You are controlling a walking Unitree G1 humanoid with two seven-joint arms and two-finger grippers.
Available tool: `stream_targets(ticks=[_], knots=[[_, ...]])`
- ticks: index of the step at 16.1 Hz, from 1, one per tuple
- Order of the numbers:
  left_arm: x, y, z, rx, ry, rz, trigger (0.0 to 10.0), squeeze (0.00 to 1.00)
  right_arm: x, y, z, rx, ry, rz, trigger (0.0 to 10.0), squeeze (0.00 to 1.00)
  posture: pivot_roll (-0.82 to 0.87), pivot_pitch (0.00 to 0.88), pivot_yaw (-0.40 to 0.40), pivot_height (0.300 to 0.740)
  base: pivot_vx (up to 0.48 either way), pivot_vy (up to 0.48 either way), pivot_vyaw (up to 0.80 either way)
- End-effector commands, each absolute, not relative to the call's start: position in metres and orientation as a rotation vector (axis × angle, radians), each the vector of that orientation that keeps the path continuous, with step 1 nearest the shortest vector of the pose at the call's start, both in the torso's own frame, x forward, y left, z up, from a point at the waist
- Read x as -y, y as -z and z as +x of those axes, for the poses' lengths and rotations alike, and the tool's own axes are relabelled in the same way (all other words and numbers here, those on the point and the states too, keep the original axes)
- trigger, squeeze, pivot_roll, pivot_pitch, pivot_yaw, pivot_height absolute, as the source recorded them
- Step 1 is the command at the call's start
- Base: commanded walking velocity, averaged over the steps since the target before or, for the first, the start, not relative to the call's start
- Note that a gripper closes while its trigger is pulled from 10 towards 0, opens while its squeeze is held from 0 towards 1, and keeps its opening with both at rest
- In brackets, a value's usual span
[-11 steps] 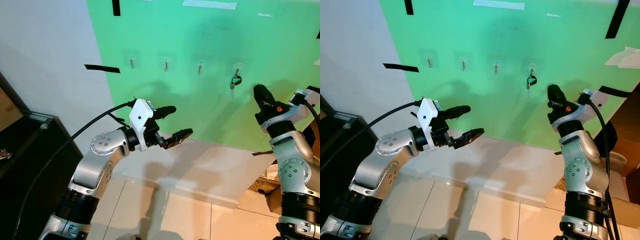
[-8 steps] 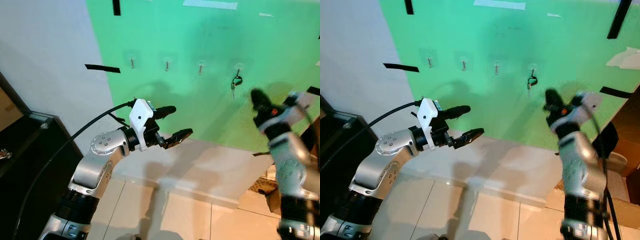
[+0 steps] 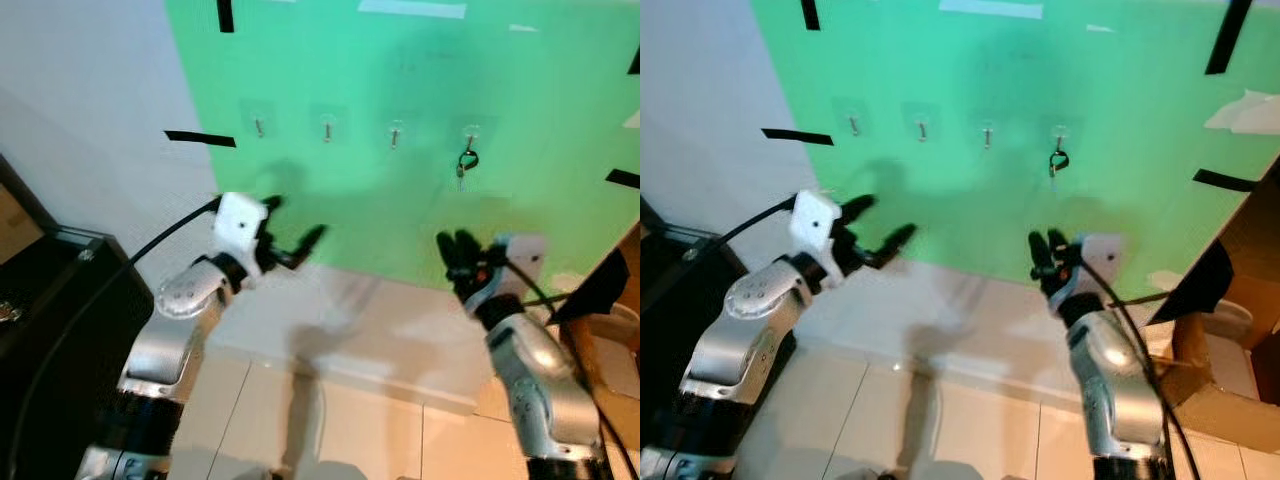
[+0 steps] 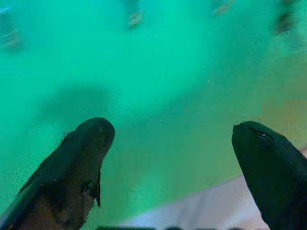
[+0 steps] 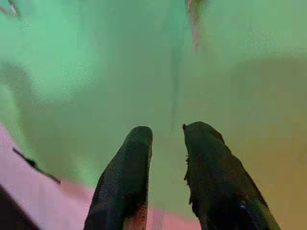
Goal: Hang keys on a hook
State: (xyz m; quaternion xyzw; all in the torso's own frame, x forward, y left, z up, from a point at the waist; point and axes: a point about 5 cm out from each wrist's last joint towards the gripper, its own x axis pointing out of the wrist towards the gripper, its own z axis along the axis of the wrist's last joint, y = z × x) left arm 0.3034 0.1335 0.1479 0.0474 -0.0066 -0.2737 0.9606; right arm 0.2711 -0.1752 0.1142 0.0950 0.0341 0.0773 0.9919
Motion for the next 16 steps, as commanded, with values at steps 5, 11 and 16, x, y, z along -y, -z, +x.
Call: stream_targets(ticks=[5,11,16], knots=[[-0.149,-0.138,0.297,-0.009,0.353,0.164,10.0,0.04,0.167,-0.109,0.272,-0.106,-0.122,0.227,10.0,1.0,-0.12,0.0,0.054,0.74,0.0,0.0,0.8],[-0.161,-0.128,0.29,-0.056,0.255,0.164,10.0,0.06,0.155,-0.089,0.271,-0.208,-0.123,0.14,10.0,1.0,-0.08,0.0,0.048,0.74,0.0,0.0,0.8],[-0.162,-0.127,0.288,-0.06,0.237,0.148,10.0,0.06,0.165,-0.09,0.272,-0.207,-0.029,0.089,10.0,1.0,-0.1,0.0,0.054,0.74,0.0,0.0,0.8]])
